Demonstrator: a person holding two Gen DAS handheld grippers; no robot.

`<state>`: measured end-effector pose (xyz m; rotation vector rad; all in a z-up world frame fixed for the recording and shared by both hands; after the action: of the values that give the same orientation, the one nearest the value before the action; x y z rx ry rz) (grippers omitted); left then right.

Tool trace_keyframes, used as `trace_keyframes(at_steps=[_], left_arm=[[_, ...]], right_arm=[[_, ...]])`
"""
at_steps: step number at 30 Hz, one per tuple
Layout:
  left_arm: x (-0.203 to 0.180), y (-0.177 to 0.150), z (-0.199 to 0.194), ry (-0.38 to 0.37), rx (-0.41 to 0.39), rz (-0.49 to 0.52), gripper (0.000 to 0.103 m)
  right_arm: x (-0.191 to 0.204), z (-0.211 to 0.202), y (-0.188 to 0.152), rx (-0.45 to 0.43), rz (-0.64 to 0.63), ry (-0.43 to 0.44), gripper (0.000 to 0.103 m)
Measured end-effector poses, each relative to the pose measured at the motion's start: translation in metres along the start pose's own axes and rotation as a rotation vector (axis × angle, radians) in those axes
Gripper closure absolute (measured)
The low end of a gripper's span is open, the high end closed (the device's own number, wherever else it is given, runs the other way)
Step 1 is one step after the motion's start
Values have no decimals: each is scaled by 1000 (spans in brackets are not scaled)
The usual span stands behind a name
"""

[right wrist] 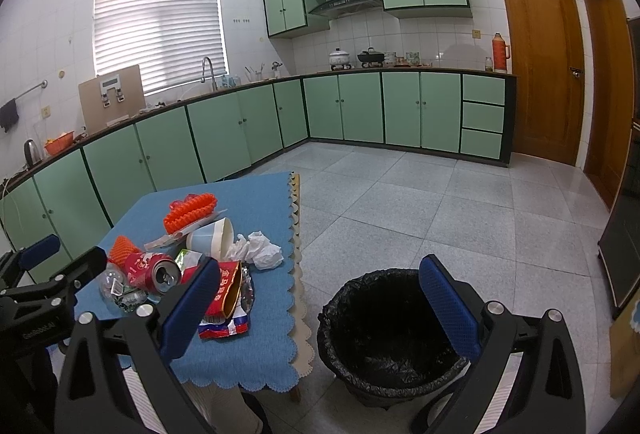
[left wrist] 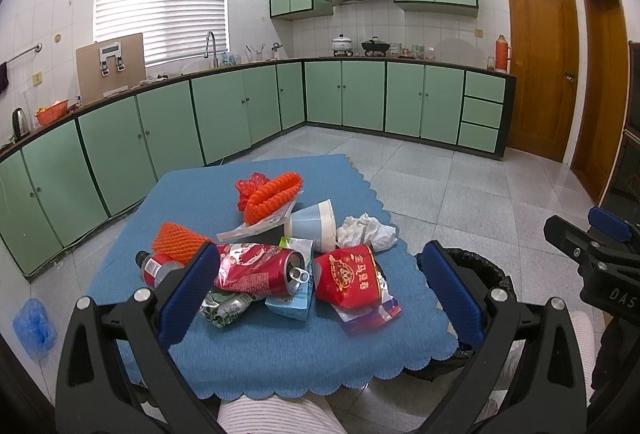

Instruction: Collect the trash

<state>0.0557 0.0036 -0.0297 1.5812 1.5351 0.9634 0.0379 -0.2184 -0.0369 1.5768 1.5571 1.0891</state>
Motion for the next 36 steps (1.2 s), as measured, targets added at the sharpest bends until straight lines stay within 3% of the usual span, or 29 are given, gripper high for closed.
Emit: trace_keyframes(at_steps=[20, 26, 36], left_arm=[[-2, 2, 2, -3, 7, -9, 5], [27, 13, 3, 55, -31, -36, 5], [87, 0, 29, 159, 6, -84, 5]], right_arm=[[-2, 1, 0, -3, 2, 1, 6], [3, 7, 10, -20, -14, 15, 6], [47, 56, 12, 4, -43, 98, 10]])
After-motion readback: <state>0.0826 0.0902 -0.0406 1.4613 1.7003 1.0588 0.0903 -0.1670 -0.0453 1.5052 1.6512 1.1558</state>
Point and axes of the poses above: each gripper's, at about its wrist camera, not at the fingertips, and z roughly the way its jaws point, x to its left, y to its top, the point moved 6 cm from there along z, roughly the way its jaws point, and after that the axes turned 1 degree about -z, right-handed, at the moved point
